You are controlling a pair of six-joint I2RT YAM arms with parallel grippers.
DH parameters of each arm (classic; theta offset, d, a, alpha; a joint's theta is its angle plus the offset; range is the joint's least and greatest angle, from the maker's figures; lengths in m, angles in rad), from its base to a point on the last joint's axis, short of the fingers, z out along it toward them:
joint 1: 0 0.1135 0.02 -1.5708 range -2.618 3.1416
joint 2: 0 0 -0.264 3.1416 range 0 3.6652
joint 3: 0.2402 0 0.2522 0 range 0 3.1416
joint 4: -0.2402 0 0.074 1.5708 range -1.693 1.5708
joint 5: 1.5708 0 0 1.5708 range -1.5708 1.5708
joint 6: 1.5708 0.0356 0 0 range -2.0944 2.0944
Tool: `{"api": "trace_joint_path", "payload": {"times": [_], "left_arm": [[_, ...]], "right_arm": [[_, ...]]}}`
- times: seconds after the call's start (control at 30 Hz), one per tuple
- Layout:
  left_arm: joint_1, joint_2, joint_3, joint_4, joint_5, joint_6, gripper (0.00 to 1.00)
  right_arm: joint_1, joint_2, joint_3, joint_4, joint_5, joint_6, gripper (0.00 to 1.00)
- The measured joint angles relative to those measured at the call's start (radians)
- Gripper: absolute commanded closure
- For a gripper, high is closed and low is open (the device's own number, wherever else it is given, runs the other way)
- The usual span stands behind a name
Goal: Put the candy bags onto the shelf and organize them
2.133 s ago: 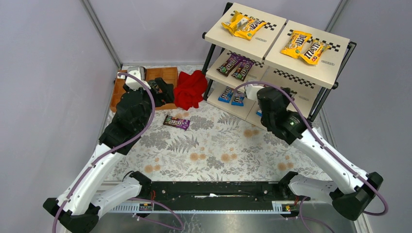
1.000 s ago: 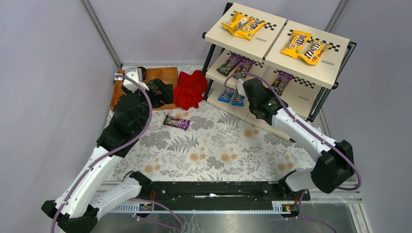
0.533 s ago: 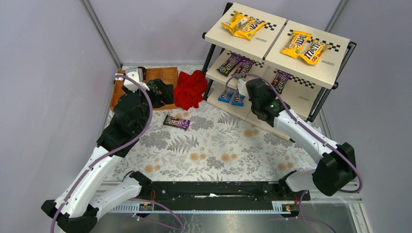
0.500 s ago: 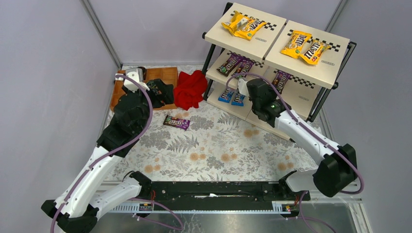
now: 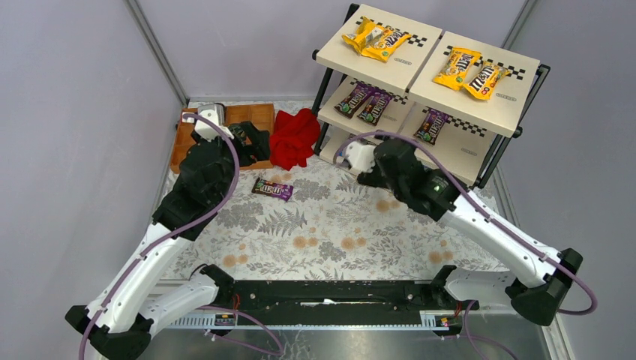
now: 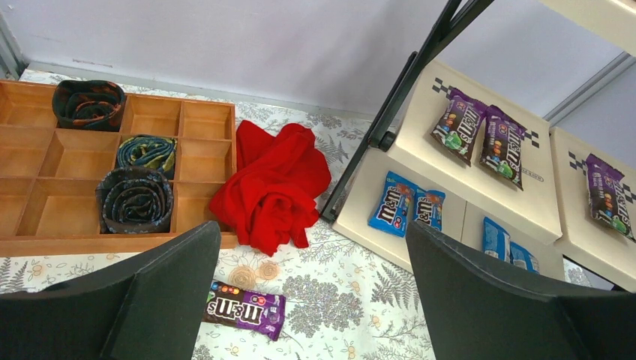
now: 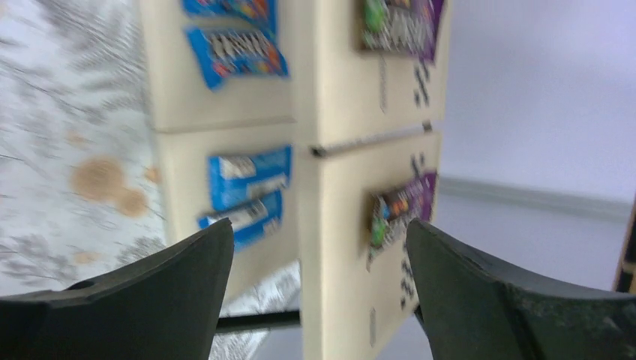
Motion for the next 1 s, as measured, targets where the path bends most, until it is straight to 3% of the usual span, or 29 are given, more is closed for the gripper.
{"api": "trace_joint_path", "payload": {"times": [0.17, 0.4, 0.67, 0.83, 1.0], "left_arm": [[0.012, 0.010, 0.000, -0.002, -0.003, 0.000, 0.01], [0.023, 0.012, 0.000, -0.001, -0.002, 0.000, 0.01], [0.023, 0.012, 0.000, 0.000, 0.010, 0.000, 0.01], [0.022, 0.011, -0.004, 0.002, 0.013, 0.000, 0.01], [0.013, 0.011, -0.017, 0.000, 0.013, 0.000, 0.01]], "right_arm": [[0.138, -0.011, 0.002, 0.010, -0.167, 0.042, 0.01], [0.155, 0.026, -0.237, 0.318, -0.507, 0.023, 0.03], [0.159, 0.318, -0.377, 0.732, -0.829, -0.041, 0.04], [0.166, 0.546, -0.307, 0.900, -0.893, -0.085, 0.06], [0.167, 0.700, -0.224, 0.948, -0.923, -0.111, 0.14]]}}
